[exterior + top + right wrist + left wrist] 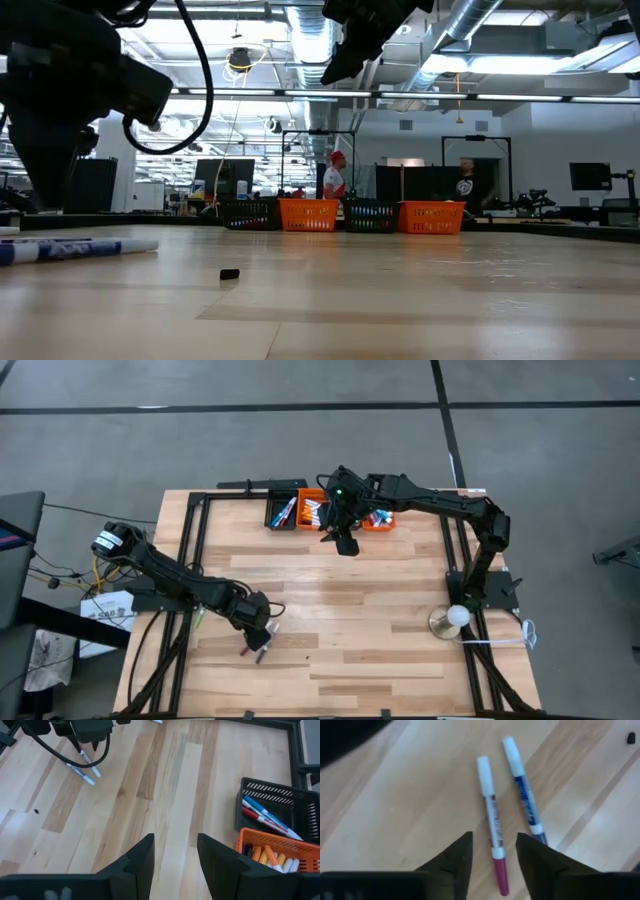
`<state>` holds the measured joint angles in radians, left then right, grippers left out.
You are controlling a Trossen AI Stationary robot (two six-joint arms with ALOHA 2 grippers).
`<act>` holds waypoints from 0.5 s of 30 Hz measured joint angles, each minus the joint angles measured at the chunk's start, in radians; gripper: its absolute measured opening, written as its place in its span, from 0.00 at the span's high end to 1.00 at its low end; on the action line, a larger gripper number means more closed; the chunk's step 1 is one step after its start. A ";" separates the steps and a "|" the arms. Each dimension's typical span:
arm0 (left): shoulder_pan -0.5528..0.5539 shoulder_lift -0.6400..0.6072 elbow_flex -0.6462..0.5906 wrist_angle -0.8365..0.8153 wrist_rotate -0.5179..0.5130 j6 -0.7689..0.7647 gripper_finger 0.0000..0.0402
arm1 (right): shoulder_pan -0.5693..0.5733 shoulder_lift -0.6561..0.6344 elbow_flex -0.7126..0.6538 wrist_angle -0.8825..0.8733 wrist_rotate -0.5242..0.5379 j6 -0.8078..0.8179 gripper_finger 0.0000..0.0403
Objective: Pick & Place Markers
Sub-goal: Put the purple and white marker pen into the left black bin
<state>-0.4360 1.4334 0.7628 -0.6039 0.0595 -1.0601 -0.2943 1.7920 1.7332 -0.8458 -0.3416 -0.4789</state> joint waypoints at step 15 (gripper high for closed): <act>0.000 0.114 -0.001 0.075 -0.056 -0.017 0.51 | 0.000 0.000 0.000 -0.007 0.000 0.000 0.66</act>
<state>-0.4358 1.5470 0.7616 -0.5292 0.0036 -1.0771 -0.2943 1.7920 1.7332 -0.8528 -0.3412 -0.4786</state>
